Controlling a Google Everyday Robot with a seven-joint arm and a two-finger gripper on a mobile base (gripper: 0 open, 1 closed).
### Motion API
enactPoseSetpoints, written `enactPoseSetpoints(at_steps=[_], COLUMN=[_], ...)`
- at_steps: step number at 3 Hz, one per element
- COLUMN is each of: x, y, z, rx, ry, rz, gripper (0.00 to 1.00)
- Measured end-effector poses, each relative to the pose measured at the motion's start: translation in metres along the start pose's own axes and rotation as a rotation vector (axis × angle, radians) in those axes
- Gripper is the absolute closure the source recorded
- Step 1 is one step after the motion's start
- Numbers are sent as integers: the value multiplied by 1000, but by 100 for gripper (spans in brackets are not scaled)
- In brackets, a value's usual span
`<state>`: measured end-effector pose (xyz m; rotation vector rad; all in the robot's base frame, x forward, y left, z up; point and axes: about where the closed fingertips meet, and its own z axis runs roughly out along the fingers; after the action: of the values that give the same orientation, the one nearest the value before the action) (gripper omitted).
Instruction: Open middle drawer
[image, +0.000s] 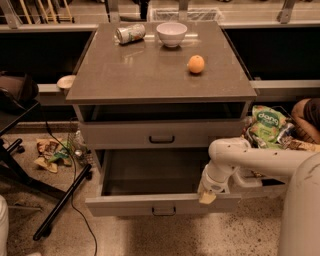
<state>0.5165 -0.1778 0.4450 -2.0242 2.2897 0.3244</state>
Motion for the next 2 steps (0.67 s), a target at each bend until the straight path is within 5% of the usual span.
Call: enactPoseSetpoints(at_steps=[1,2], x=[2,9], y=[2,5], z=[-3,-22], rx=[5,39], ry=[-8,-20], rz=[-4,6], gripper=[12,0])
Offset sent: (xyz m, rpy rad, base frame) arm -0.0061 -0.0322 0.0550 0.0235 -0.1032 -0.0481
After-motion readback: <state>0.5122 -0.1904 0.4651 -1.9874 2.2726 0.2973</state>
